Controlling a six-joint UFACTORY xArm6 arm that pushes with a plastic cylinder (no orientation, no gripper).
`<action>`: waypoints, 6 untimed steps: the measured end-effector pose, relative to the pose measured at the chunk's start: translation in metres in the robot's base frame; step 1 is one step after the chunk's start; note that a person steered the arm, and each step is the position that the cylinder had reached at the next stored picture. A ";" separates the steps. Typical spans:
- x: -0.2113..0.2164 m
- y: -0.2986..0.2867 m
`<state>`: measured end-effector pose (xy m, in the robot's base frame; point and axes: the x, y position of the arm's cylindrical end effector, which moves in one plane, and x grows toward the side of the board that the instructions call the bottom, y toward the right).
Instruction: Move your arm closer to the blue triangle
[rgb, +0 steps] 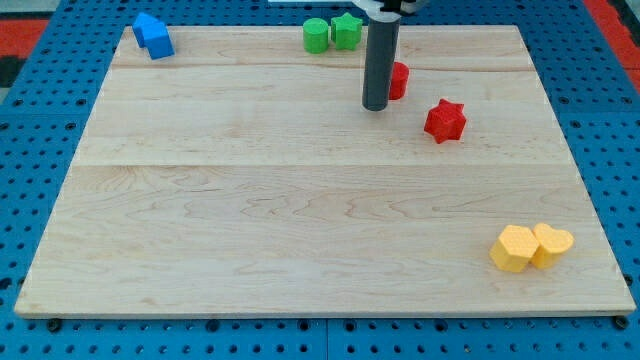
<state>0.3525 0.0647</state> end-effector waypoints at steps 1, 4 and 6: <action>0.015 -0.022; 0.042 -0.295; -0.041 -0.348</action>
